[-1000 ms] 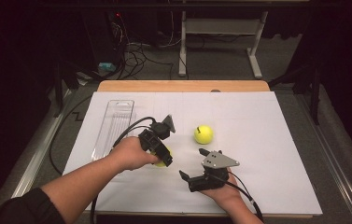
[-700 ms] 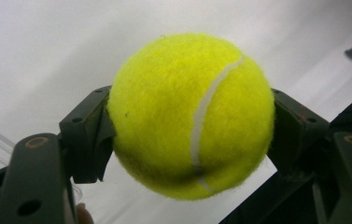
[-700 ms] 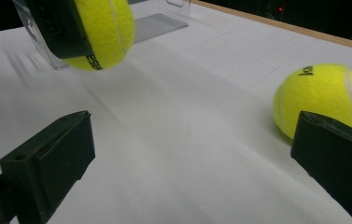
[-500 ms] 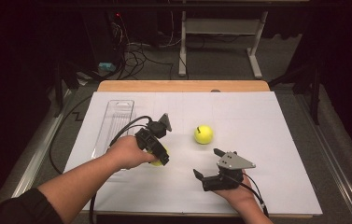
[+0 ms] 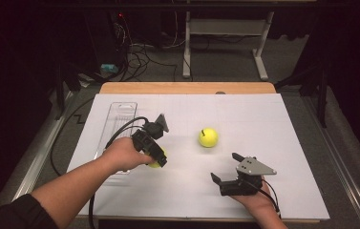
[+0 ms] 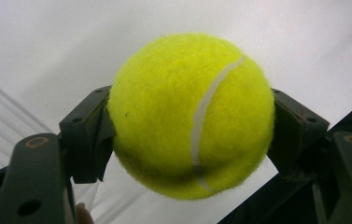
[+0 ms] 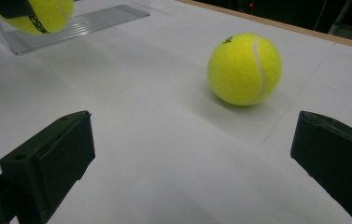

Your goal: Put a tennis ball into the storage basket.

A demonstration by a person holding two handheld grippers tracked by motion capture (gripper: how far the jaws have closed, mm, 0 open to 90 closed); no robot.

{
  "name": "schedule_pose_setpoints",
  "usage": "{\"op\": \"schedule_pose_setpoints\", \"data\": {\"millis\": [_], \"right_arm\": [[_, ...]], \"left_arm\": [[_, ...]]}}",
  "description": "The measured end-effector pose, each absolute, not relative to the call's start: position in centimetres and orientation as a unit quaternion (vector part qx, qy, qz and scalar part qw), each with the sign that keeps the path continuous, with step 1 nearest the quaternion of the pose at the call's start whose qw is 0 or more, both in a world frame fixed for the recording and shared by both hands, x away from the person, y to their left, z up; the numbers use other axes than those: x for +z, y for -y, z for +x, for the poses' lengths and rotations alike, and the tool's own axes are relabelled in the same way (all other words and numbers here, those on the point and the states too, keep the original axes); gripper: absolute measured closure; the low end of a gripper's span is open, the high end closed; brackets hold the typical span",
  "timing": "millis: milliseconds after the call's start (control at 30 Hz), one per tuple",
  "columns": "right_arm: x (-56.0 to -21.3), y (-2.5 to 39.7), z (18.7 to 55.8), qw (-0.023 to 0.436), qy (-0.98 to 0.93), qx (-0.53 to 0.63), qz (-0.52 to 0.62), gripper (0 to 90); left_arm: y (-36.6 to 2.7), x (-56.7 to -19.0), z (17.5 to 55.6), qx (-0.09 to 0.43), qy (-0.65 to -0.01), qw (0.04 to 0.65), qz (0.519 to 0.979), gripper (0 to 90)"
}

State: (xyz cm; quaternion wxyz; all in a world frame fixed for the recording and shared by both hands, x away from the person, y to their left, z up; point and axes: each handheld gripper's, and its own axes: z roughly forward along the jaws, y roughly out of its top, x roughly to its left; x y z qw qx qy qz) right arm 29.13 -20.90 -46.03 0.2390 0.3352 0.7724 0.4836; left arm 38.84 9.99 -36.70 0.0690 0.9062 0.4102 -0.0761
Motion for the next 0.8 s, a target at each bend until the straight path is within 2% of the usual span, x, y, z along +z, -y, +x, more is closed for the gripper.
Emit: {"op": "schedule_pose_setpoints", "data": {"millis": [500, 800], "right_arm": [[-46.2, 24.0, 28.6, 0.256, -0.758, 0.481, 0.359, 0.0], [-46.2, 24.3, 28.7, 0.258, -0.753, 0.484, 0.365, 0.0]], "left_arm": [[-11.9, -36.1, 38.9, -0.074, -0.426, 0.073, 0.899, 27.0], [-13.2, -35.6, 38.8, -0.077, -0.434, 0.075, 0.895, 27.1]]}}
